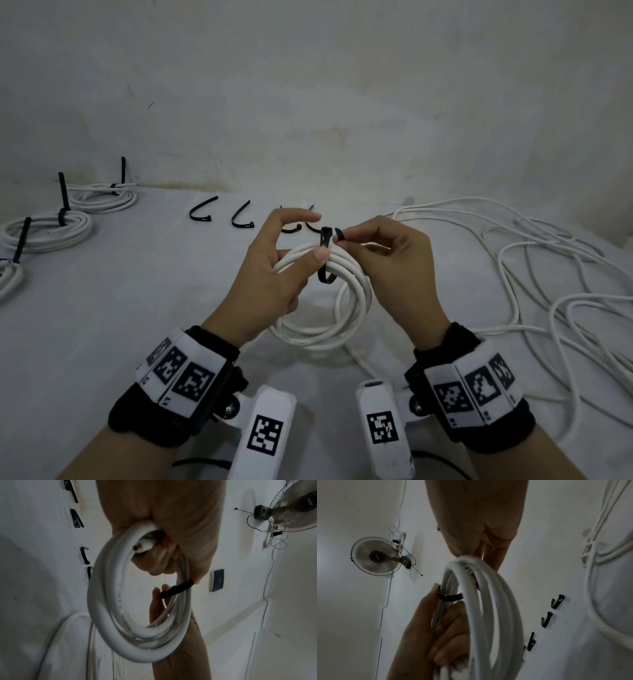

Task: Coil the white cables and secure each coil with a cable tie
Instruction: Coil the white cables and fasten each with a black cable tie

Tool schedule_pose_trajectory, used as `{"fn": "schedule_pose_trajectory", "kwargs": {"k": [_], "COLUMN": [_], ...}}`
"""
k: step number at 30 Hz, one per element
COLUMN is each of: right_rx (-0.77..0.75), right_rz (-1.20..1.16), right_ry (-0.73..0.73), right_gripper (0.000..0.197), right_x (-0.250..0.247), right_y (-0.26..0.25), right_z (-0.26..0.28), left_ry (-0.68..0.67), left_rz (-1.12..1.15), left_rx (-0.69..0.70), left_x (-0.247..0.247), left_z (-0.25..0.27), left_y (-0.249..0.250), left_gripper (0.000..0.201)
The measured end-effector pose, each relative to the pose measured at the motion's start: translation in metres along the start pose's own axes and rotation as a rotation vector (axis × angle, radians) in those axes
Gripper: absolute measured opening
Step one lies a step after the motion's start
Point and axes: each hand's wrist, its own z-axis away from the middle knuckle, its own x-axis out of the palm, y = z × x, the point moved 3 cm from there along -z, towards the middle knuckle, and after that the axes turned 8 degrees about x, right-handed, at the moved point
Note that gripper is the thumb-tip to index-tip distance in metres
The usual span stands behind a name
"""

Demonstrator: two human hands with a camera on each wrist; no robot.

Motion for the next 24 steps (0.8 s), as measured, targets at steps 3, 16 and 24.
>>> {"fn": "schedule_pose_trajectory", "kwargs": {"k": [3, 16, 24], "right_rx": [0.020, 0.022, 0.037], "right_rz": [-0.002, -0.015, -0.114], "right_ry": [-0.046, -0.086, -0.113], "right_gripper": [0.018, 0.028, 0.021], "right_x": [-0.0018, -0.0009, -0.0025], "right_y": [0.0007, 0.0015, -0.0016], "right_z": [-0.0012, 0.0002, -0.0005], "left_ry": [0.001, -0.007, 0.005], "left_rz": [-0.012, -0.034, -0.082], "left_rx": [0.017, -0.015, 0.026], "left_x": [0.0006, 0.0031, 0.0090], "left_z": [0.0001, 0.0004, 0.0044], "left_y": [0.0006, 0.0025, 0.0012], "left_gripper": [0.031, 0.021, 0.019]}}
